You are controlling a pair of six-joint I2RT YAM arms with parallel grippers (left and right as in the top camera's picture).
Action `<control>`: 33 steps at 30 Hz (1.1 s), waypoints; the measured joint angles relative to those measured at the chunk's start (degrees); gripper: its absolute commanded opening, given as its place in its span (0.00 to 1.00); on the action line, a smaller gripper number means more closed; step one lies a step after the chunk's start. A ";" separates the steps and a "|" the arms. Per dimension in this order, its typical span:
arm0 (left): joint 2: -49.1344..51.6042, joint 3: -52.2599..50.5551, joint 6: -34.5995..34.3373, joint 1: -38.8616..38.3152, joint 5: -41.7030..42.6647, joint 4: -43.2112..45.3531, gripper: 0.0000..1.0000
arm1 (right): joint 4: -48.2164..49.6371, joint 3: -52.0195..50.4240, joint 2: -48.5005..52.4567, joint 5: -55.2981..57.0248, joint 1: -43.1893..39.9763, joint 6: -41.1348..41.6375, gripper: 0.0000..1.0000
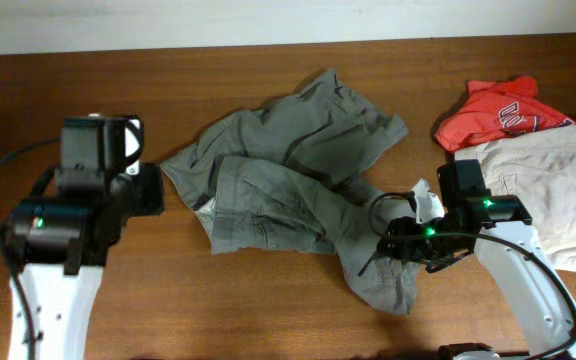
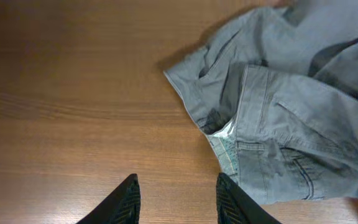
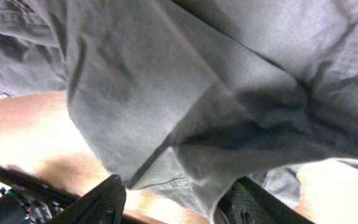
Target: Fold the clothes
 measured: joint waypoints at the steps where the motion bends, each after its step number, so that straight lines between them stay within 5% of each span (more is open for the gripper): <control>1: -0.46 0.00 0.00 0.00 -0.11 0.02 0.41 | -0.11 0.00 0.00 0.44 0.02 -0.13 0.61; 10: 0.46 0.00 0.00 0.00 -0.13 -0.04 0.48 | -2.32 -3.41 0.00 2.82 2.16 -0.72 0.38; 17: 3.32 0.00 0.00 0.00 0.59 0.42 0.54 | -0.79 -6.43 0.00 3.63 3.26 1.84 0.04; 26: 17.44 0.00 2.86 0.00 11.89 5.29 0.55 | 1.88 -5.62 0.00 19.50 3.37 19.08 0.04; 33: 32.30 -0.02 6.88 0.00 23.58 6.78 0.54 | 2.27 0.13 0.00 26.93 3.37 23.91 0.04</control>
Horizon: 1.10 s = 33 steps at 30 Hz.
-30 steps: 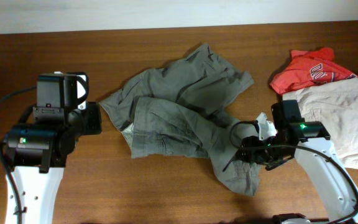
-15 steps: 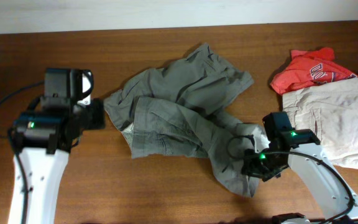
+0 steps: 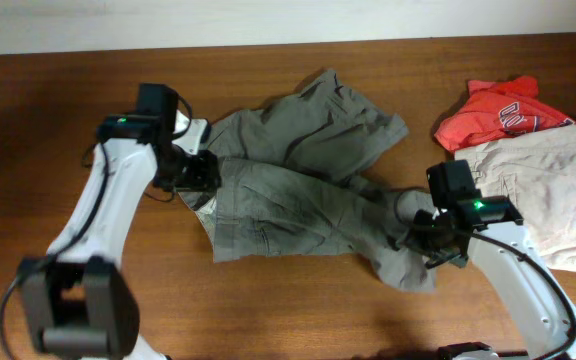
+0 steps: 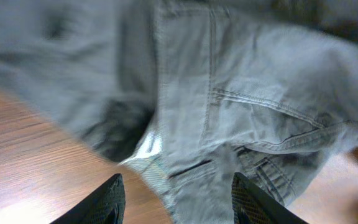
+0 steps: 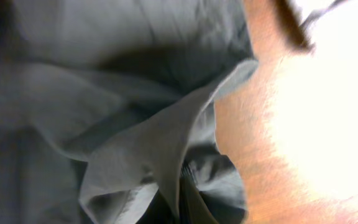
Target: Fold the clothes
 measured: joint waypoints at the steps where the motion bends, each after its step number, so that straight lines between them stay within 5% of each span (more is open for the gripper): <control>1: 1.77 0.00 0.37 0.00 1.27 -0.09 0.55 | 0.02 0.76 0.00 0.66 0.00 0.07 0.04; 15: 9.86 -0.13 1.62 0.00 7.04 -3.48 0.56 | 0.98 2.69 0.00 6.62 0.00 0.07 0.04; 26: 10.45 -8.09 1.66 -0.39 7.28 1.92 0.55 | 1.75 2.71 0.00 7.04 0.00 0.11 0.04; 33: 10.45 -8.22 4.07 -1.44 17.75 2.89 0.05 | 1.68 2.73 0.00 7.06 0.00 0.07 0.04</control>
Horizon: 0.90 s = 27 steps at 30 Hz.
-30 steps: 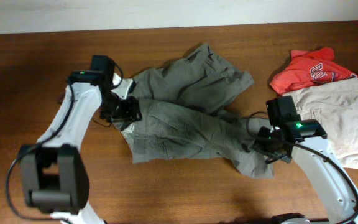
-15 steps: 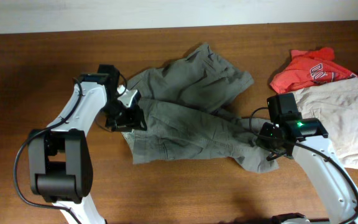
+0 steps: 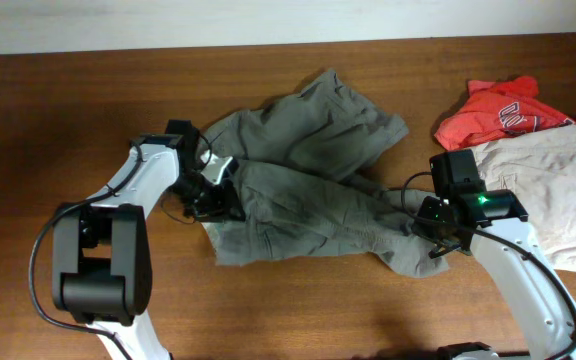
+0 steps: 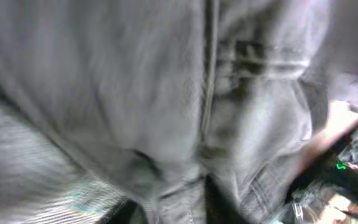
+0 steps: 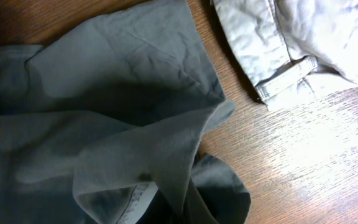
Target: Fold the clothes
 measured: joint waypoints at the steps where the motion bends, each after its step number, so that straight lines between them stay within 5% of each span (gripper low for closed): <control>1: 0.00 -0.02 0.33 -0.13 1.07 -0.46 0.01 | -0.02 0.00 0.00 0.07 0.00 -0.02 0.04; 8: -1.09 -0.07 1.77 0.24 4.17 -7.96 0.01 | 0.00 0.00 0.00 2.58 -0.44 0.00 0.05; 19: -17.16 -0.15 2.64 0.79 -1.20 -24.94 0.01 | 8.76 0.04 0.00 0.26 -6.27 -4.50 0.05; 27: -17.44 -10.38 2.67 -0.98 -1.27 -23.98 0.01 | 9.49 0.07 0.00 -1.55 -6.36 -6.45 0.08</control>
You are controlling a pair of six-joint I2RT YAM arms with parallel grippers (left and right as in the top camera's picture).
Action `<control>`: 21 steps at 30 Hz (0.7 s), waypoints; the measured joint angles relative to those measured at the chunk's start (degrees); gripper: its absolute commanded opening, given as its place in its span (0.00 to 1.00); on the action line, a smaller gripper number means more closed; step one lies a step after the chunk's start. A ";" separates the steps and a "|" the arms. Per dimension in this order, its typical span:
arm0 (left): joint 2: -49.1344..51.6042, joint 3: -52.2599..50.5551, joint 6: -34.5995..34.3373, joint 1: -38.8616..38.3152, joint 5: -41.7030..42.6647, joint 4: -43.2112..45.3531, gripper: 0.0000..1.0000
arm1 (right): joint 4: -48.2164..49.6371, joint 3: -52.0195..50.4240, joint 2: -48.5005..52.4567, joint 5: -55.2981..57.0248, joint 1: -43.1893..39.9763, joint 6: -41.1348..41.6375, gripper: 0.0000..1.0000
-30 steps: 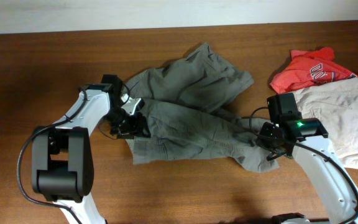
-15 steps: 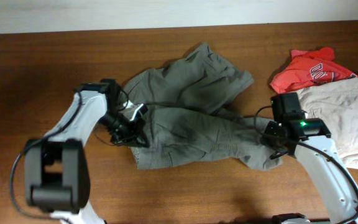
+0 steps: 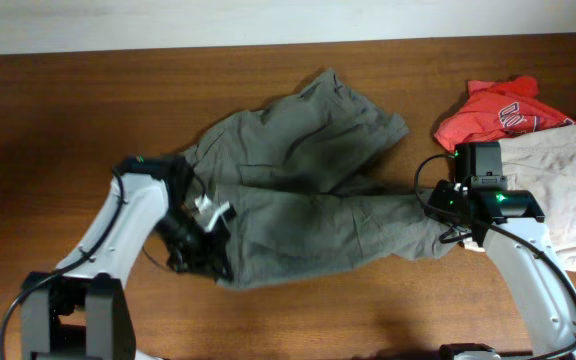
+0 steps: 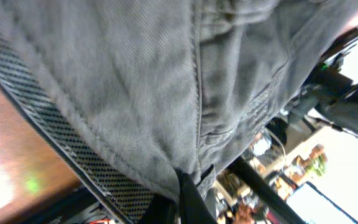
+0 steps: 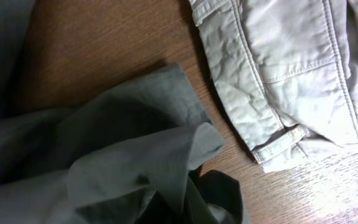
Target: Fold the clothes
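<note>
Grey-green trousers (image 3: pixel 308 200) lie across the middle of the table. One leg is pulled out long between my two grippers; the other leg (image 3: pixel 353 125) lies toward the back. My left gripper (image 3: pixel 200 255) is shut on the waistband at the front left, and grey cloth (image 4: pixel 135 81) fills the left wrist view above that gripper (image 4: pixel 182 202). My right gripper (image 3: pixel 446 212) is shut on the leg's hem at the right. In the right wrist view the hem (image 5: pixel 142 143) bunches over that gripper (image 5: pixel 176 208).
A red shirt (image 3: pixel 498 108) lies at the back right. Beige shorts (image 3: pixel 568 190) lie beside it, close to my right gripper; their hem (image 5: pixel 278 81) nearly touches the grey leg. Bare wooden table (image 3: pixel 58 130) shows at the left and along the front.
My left gripper has moved toward the table's front with the waistband. My right gripper has moved a little right and back with the hem. The leg between them now lies straighter.
First my left gripper was open over bare table left of the crumpled trousers, my right open at the front leg end. Then the right was shut on the hem, the left open over the waist. Then the left held the waistband. Now the leg is stretched.
</note>
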 measured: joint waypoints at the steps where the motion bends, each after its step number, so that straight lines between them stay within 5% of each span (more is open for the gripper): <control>1: 0.00 -2.64 0.00 -0.26 0.33 1.20 0.01 | 0.00 0.00 0.00 -0.07 0.00 -0.11 0.09; 11: -0.39 -16.85 -0.04 -0.44 3.45 4.66 0.01 | 0.42 0.00 0.00 0.00 0.00 -0.81 0.09; 15: -3.56 -17.73 -0.35 -1.03 3.65 4.74 0.20 | 0.42 0.00 0.00 0.00 0.00 -0.81 0.13; 21: -10.95 -17.42 -1.31 -1.62 3.89 6.82 0.27 | 0.42 0.00 0.00 0.20 0.00 -1.03 0.30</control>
